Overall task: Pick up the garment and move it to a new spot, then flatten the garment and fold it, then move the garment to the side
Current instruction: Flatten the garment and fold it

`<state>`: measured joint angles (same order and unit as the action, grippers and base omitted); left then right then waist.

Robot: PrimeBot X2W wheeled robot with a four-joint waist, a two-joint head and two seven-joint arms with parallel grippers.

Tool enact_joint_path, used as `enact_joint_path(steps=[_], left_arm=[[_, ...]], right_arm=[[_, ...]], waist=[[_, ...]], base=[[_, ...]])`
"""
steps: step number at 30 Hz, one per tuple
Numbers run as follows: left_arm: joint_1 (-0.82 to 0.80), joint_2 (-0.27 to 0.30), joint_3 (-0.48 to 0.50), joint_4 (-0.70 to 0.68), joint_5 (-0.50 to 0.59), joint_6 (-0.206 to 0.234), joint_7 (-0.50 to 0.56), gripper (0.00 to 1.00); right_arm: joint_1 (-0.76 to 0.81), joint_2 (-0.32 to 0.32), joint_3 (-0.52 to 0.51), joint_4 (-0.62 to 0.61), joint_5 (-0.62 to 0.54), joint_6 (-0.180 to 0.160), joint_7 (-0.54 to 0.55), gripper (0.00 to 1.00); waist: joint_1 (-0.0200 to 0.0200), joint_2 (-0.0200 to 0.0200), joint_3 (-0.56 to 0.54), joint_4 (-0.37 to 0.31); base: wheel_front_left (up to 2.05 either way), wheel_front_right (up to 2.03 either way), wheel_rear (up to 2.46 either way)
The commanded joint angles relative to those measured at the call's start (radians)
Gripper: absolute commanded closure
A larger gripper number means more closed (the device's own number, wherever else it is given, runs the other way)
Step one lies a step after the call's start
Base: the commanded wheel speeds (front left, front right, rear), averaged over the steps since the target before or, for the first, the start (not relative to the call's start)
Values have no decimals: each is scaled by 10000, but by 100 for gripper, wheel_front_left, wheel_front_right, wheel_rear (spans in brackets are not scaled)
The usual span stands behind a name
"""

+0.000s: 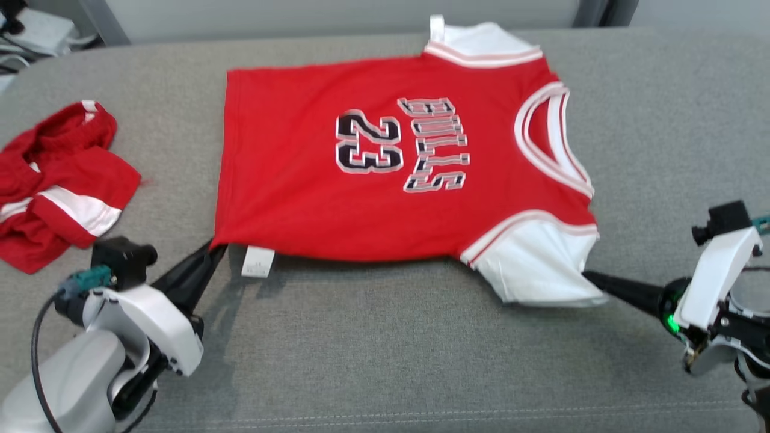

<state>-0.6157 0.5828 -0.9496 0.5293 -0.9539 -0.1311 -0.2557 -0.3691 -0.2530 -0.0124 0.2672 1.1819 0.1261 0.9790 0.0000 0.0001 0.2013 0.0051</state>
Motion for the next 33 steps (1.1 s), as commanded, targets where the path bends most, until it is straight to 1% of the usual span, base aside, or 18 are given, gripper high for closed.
enact_joint_path(steps=[1, 6, 10, 12, 13, 14, 15, 19, 22, 24, 28, 31, 32, 33], left_arm=[[-23, 421, 465, -44, 115, 4, -60, 100], [452, 447, 467, -6, 347, 4, -60, 100], [703, 396, 593, 65, 451, 4, -60, 100], [758, 341, 654, 146, 510, 4, -60, 65], [786, 312, 655, 231, 546, 4, -60, 49], [795, 285, 638, 293, 596, 4, -60, 11], [806, 250, 652, 370, 616, 4, -60, 0], [847, 140, 841, 642, 743, 4, -60, 0], [969, 55, 1315, 732, 828, 4, -60, 0], [1090, -28, 1762, 704, 978, 4, -60, 0], [1476, -379, 2741, 515, 1496, 4, -60, 0], [1757, -635, 3144, 407, 1908, 4, -60, 0], [1757, -635, 3144, 407, 1908, 4, -60, 0], [1833, -701, 3262, 377, 2019, 4, -60, 0]], right_arm=[[184, -140, 53, -421, 71, 46, 151, 100], [840, -81, -134, -731, 81, 46, 384, 100], [1176, 32, -273, -1052, -47, 46, 357, 100], [1279, 83, -230, -1193, -169, 46, 369, 100], [1323, 83, -207, -1248, -264, 46, 368, 85], [1345, 66, -195, -1318, -403, 46, 299, 22], [1365, 42, -156, -1386, -522, 46, 261, 0], [1447, -53, -214, -1664, -747, 46, -42, 0], [1460, -182, -379, -1961, -982, 46, -613, 0], [1386, -254, -443, -2171, -1312, 46, -1357, 0], [1184, -139, -503, -2254, -1832, 46, -3216, 0], [1022, -124, -406, -2153, -2271, 46, -4626, 0], [1022, -124, -406, -2153, -2271, 46, -4626, 0], [986, -152, -333, -2091, -2412, 46, -5028, 0]], waist=[[0, -1, -376, 45], [0, -1, -585, 26], [0, -1, -566, 11], [0, -1, -519, -2], [0, -1, -501, -9], [0, -1, -481, -14], [0, -1, -472, -13], [0, -1, -526, 1], [0, -1, -644, 18], [0, -1, -711, 18], [0, -1, -805, 40], [0, -1, -879, 54], [0, -1, -879, 54], [0, -1, -906, 60]], base=[[0, 0, 0], [0, 0, 0], [0, 0, 0], [0, 0, 0], [0, 0, 0], [0, 0, 0], [0, 0, 0], [0, 0, 0], [0, 0, 0], [0, 0, 0], [0, 0, 0], [0, 0, 0], [0, 0, 0], [0, 0, 0]])
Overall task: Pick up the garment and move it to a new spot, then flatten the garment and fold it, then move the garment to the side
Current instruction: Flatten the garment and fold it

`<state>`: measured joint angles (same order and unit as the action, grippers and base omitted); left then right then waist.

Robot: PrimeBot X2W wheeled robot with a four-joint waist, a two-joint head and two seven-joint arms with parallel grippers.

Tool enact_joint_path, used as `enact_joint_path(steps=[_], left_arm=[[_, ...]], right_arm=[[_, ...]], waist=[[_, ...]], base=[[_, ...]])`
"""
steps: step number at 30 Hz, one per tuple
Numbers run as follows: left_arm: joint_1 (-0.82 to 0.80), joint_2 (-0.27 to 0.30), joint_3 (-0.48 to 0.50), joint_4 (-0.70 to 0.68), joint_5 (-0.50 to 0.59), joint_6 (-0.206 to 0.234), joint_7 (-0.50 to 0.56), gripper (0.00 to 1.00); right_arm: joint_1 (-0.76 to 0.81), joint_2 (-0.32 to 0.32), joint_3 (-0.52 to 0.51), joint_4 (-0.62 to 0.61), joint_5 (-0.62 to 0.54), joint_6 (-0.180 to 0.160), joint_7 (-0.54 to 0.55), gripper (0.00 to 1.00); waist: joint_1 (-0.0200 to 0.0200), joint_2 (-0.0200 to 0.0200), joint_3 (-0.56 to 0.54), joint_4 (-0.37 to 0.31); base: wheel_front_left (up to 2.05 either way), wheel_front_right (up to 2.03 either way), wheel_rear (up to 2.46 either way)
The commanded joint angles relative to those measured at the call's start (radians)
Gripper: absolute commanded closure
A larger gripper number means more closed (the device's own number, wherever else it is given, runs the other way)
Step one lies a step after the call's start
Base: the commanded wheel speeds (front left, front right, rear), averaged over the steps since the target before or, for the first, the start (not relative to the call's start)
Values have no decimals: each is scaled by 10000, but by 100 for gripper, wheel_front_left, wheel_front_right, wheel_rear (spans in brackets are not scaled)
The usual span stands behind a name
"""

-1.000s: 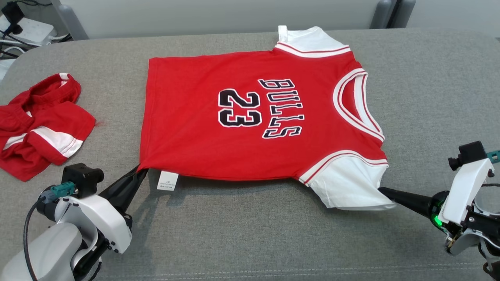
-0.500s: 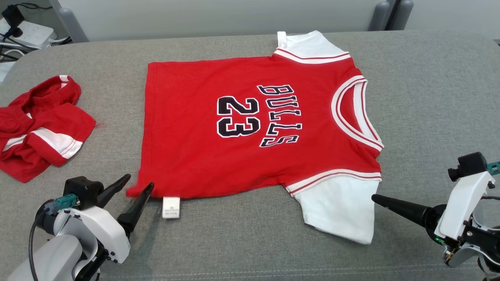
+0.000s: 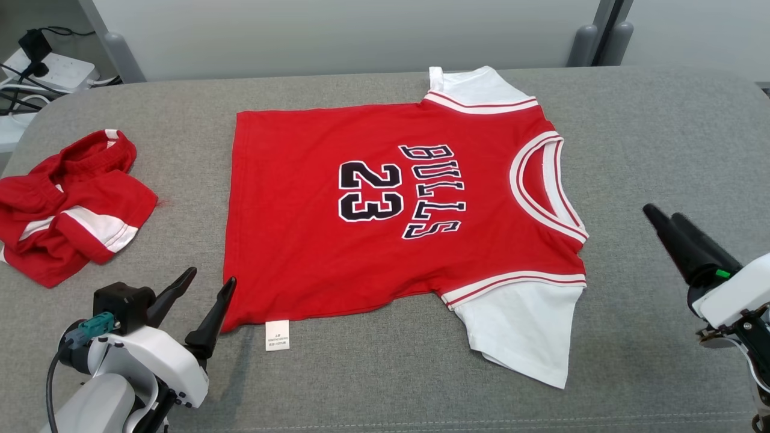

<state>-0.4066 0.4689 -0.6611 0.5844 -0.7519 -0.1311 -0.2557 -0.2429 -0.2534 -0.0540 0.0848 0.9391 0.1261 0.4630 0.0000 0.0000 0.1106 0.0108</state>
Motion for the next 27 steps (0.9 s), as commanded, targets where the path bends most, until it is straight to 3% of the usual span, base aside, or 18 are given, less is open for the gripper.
enact_joint_path(steps=[1, 6, 12, 27], left_arm=[[-190, 373, 515, -207, 96, 4, -61, 0], [157, 84, 1214, -291, 499, 4, -61, 0], [414, -227, 2148, -454, 1021, 14, -61, 0], [1567, -1511, 4307, -1050, 2485, 436, -61, 0]], right_arm=[[-305, -191, 156, -203, -128, 46, -268, 0], [-586, -319, 398, 311, -723, 46, -2522, 0], [-793, -516, 788, 791, -1358, 46, -4317, 0], [-525, -526, 1630, 2136, -2808, 46, -6850, 0]], waist=[[0, 0, -25, 9], [0, 0, -177, -1], [0, 0, -335, -7], [0, 0, -874, 91]], base=[[0, 0, 0], [0, 0, 0], [0, 0, 0], [0, 0, 0]])
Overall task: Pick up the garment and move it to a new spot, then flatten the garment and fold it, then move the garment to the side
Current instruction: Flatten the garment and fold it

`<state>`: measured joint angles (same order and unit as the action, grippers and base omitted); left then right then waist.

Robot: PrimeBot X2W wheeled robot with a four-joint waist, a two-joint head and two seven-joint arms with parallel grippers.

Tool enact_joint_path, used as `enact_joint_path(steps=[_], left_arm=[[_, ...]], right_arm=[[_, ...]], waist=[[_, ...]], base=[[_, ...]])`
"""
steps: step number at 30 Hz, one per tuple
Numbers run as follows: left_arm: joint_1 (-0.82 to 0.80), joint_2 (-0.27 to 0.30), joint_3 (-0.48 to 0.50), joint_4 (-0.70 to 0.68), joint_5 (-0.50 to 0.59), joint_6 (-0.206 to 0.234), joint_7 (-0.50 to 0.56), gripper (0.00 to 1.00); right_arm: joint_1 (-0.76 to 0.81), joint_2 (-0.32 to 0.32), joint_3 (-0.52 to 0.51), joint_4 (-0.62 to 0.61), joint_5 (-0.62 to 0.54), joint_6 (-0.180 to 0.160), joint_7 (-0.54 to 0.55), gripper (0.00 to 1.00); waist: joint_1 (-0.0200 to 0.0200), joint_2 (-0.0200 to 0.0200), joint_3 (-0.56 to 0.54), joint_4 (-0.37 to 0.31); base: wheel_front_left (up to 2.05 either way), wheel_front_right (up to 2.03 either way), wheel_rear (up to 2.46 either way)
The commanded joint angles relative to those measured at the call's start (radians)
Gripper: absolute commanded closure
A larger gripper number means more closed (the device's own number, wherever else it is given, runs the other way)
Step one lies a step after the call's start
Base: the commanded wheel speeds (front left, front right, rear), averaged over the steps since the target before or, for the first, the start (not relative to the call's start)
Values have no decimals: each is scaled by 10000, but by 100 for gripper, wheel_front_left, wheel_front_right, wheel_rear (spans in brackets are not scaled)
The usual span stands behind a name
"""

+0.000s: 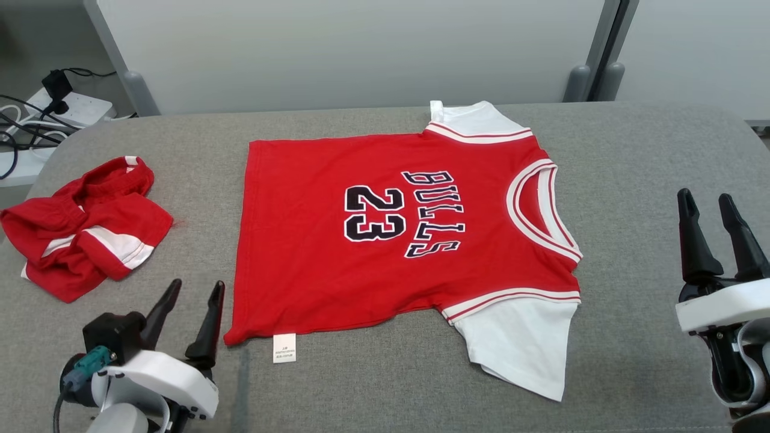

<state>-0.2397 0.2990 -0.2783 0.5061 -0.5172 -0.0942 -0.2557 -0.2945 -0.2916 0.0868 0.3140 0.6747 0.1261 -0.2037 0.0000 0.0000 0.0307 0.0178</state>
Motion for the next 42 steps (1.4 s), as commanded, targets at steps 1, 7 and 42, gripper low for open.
enact_joint_path(steps=[1, 7, 42], left_arm=[[9, 80, 604, -311, 235, 81, -61, 0], [554, -408, 1220, -525, 857, -15, -61, 0], [2327, -2355, 3550, -1895, 3729, -309, -61, 0]], right_arm=[[52, -94, 229, -121, -212, 46, -274, 0], [436, 69, -61, -111, -1055, 46, -545, 0], [2821, 1918, -1128, -789, -4882, 46, -580, 0]], waist=[[0, 0, -122, 31], [0, 0, -243, 79], [0, 0, -416, 351]], base=[[0, 0, 0], [0, 0, 0], [0, 0, 0]])
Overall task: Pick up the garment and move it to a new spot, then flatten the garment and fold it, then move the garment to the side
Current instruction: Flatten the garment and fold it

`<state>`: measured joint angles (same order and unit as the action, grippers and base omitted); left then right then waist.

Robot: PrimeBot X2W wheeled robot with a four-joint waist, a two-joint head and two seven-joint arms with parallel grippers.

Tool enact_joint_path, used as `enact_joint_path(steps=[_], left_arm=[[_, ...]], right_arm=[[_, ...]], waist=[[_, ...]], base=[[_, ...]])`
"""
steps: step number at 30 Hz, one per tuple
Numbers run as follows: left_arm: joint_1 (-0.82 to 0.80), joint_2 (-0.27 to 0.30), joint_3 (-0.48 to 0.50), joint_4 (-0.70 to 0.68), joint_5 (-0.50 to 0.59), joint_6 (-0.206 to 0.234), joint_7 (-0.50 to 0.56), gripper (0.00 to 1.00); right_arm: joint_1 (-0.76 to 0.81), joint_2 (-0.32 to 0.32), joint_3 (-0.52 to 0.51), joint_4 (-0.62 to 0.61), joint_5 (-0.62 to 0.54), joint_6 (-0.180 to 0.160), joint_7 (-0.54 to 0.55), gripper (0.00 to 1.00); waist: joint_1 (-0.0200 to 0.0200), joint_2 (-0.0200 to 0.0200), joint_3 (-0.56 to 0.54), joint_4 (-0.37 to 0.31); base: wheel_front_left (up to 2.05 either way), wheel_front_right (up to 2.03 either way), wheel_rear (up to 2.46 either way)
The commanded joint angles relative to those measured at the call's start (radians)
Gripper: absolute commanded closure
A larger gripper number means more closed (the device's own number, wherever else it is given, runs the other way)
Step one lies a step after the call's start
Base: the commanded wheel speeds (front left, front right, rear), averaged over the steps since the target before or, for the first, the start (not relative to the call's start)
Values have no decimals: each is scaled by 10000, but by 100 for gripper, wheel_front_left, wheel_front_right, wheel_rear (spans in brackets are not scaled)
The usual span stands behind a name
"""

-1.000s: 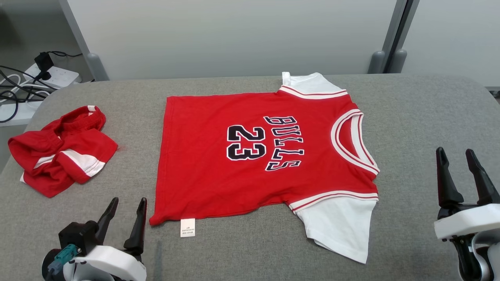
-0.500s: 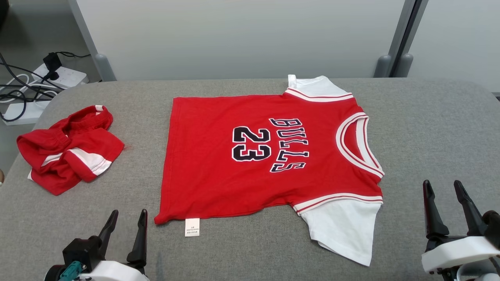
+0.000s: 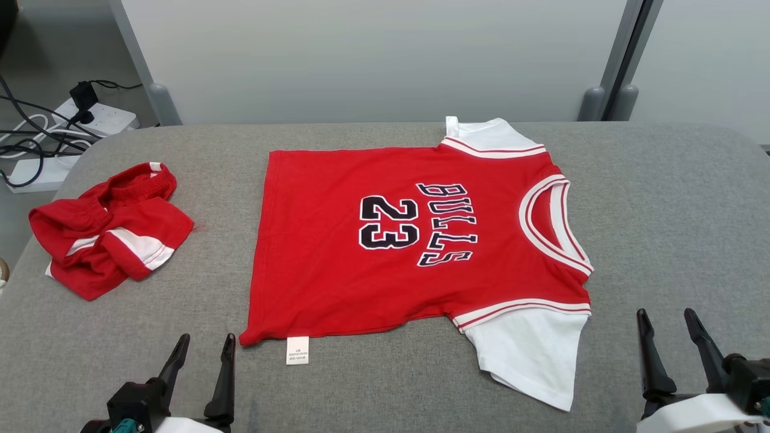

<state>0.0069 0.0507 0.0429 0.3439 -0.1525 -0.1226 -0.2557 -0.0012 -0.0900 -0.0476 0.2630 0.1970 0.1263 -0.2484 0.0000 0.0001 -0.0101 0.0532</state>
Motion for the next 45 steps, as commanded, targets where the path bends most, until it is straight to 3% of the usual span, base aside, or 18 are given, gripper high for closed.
enact_joint_path(steps=[1, 25, 38, 45], left_arm=[[-110, 112, 350, -294, 118, -30, -61, 0], [-65, -1, 346, -378, 279, -75, -61, 0], [-216, -4, -197, -275, 78, -79, -61, 0], [-342, -4, -325, -287, 125, -80, -61, 0]], right_arm=[[-80, -63, 218, -249, -130, 44, -133, 0], [-139, 62, 546, -61, -244, 44, -133, 0], [-641, 111, 2279, 3395, 1158, 44, -133, 0], [-1157, 153, 2594, 4034, 1644, 44, -133, 0]], waist=[[0, -1, -15, -10], [0, -1, 39, -56], [0, -1, 391, 230], [0, -1, 632, 450]], base=[[0, 0, 0], [0, 0, 0], [0, 0, 0], [0, 0, 0]])
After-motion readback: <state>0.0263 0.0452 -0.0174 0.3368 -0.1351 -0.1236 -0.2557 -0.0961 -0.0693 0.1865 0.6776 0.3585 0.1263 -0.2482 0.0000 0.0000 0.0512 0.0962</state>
